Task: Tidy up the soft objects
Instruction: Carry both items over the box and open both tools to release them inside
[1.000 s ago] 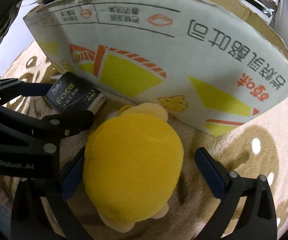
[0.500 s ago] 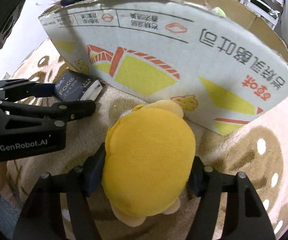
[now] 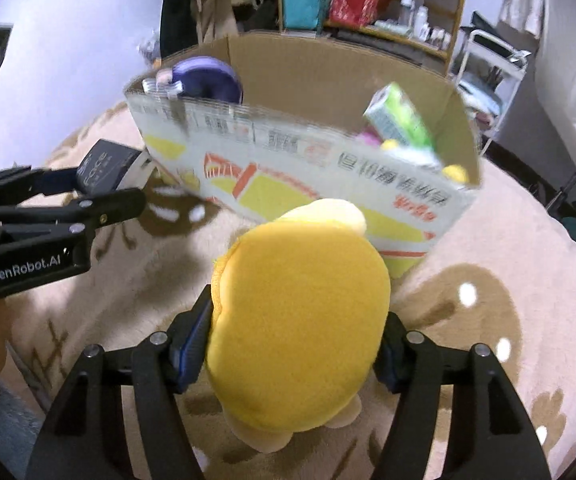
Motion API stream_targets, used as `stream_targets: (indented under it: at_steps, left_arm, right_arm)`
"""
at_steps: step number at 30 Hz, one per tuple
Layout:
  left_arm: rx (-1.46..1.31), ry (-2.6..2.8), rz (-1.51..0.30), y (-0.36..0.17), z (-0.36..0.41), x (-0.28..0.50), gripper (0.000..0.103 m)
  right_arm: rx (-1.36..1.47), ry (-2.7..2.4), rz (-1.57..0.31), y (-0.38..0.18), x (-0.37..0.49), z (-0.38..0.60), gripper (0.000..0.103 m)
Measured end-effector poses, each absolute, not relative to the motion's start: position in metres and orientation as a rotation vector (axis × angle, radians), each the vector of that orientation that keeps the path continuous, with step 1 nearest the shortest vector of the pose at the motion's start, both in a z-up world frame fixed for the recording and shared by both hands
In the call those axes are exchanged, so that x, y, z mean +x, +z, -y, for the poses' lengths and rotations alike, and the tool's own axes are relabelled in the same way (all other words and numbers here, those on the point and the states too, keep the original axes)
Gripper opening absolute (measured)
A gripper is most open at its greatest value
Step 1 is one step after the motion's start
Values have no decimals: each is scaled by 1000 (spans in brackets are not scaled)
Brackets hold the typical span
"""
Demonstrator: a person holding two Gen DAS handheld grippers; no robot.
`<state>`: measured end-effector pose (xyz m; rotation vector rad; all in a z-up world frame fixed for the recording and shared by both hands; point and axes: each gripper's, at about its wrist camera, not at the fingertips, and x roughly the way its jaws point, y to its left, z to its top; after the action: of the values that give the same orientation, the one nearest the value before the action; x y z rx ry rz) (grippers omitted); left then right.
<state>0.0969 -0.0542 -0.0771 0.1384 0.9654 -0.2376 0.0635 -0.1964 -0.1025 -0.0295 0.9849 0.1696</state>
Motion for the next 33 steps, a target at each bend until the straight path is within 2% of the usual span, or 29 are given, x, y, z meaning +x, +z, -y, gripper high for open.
stream_targets:
  at_steps: [8,18,25,33]
  left_arm:
    - [140,-204,-748,-24,41,67,63]
    - [160,-256,-612,7,44,77,64]
    - [174,-247,-595,19,44,104,64]
    - [199,-276,-612,8,53,136,64]
  right_arm:
    - [39,167,-839,-66,52,201,69]
    - [87,160,-653,-25,62,200,69]
    - [94,153,-645,-25,82,206,69]
    - [116,151,-638,-34,109,219,69]
